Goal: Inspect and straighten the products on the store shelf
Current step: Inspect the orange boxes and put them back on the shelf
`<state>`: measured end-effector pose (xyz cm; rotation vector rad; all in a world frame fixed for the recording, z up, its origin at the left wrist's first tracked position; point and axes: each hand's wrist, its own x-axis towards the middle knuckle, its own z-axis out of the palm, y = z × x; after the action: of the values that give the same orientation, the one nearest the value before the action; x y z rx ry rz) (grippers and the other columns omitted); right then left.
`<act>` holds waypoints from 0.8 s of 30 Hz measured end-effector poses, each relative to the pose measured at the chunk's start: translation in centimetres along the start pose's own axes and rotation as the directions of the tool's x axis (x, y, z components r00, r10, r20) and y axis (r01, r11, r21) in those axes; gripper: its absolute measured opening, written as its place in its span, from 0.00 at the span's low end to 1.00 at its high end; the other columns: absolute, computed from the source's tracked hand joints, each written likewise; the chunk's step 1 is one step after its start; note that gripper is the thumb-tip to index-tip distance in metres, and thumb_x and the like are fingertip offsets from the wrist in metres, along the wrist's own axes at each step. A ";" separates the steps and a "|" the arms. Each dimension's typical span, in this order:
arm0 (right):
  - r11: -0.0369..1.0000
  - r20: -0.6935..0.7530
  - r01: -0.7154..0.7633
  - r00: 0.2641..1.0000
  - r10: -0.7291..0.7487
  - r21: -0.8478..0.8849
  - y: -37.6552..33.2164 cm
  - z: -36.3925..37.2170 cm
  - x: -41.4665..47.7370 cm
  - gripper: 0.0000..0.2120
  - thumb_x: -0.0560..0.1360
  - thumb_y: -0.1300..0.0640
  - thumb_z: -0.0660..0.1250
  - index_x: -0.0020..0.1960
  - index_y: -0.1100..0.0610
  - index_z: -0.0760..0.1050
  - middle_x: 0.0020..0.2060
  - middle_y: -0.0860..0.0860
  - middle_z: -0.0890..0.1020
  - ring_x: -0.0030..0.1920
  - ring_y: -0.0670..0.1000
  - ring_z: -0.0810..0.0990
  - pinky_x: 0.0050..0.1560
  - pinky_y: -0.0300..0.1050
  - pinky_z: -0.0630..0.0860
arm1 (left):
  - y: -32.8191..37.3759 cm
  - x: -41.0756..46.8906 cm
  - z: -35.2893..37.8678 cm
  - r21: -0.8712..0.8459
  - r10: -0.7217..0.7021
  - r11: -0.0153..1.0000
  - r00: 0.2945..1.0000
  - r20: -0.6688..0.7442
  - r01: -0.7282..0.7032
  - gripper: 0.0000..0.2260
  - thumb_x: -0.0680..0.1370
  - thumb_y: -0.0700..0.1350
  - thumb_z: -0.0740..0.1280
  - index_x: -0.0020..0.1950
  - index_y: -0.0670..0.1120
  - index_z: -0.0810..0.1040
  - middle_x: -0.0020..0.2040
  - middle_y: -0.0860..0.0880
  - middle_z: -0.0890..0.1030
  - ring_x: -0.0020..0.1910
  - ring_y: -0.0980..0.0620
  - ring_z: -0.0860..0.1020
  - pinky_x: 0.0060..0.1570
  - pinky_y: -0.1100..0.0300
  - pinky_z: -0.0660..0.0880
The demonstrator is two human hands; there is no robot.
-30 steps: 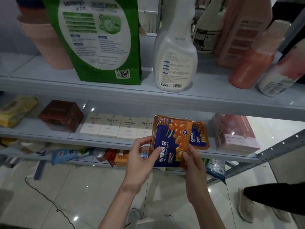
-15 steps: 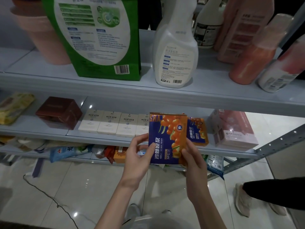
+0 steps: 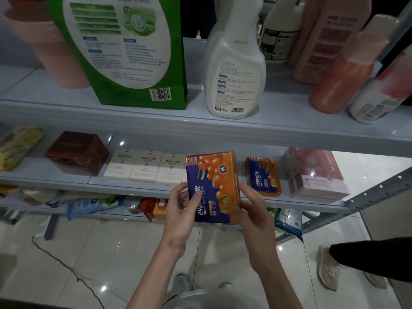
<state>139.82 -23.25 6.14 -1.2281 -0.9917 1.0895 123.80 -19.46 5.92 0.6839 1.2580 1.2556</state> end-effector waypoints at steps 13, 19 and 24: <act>0.964 -0.205 -0.155 0.958 0.199 0.214 0.6 -0.7 1.1 0.18 0.77 0.51 0.69 0.66 0.51 0.80 0.62 0.49 0.84 0.63 0.55 0.83 0.63 0.59 0.79 | 0.6 0.0 0.3 0.068 0.049 0.996 0.994 0.100 -0.056 0.12 0.81 0.47 0.66 0.64 0.52 0.80 0.61 0.53 0.83 0.63 0.52 0.81 0.53 0.56 0.81; 0.943 -0.221 -0.162 0.947 0.232 0.292 0.3 -0.7 1.5 0.13 0.83 0.53 0.63 0.64 0.52 0.80 0.61 0.50 0.84 0.63 0.54 0.83 0.63 0.55 0.79 | 0.5 0.1 0.6 0.074 0.081 0.993 0.992 0.092 -0.088 0.11 0.83 0.45 0.65 0.63 0.46 0.80 0.59 0.51 0.84 0.62 0.51 0.81 0.51 0.64 0.79; 0.953 -0.205 -0.144 0.958 0.201 0.265 -0.1 -0.4 1.3 0.14 0.77 0.49 0.64 0.59 0.48 0.81 0.55 0.44 0.87 0.59 0.50 0.85 0.60 0.50 0.81 | 0.6 -0.2 1.0 0.092 0.079 0.992 0.994 0.072 -0.086 0.11 0.83 0.47 0.64 0.62 0.45 0.80 0.58 0.51 0.84 0.58 0.54 0.81 0.48 0.68 0.77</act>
<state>140.51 -22.05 6.24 -1.2187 -0.5596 1.1397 124.56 -19.27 6.74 0.8479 1.2499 1.2356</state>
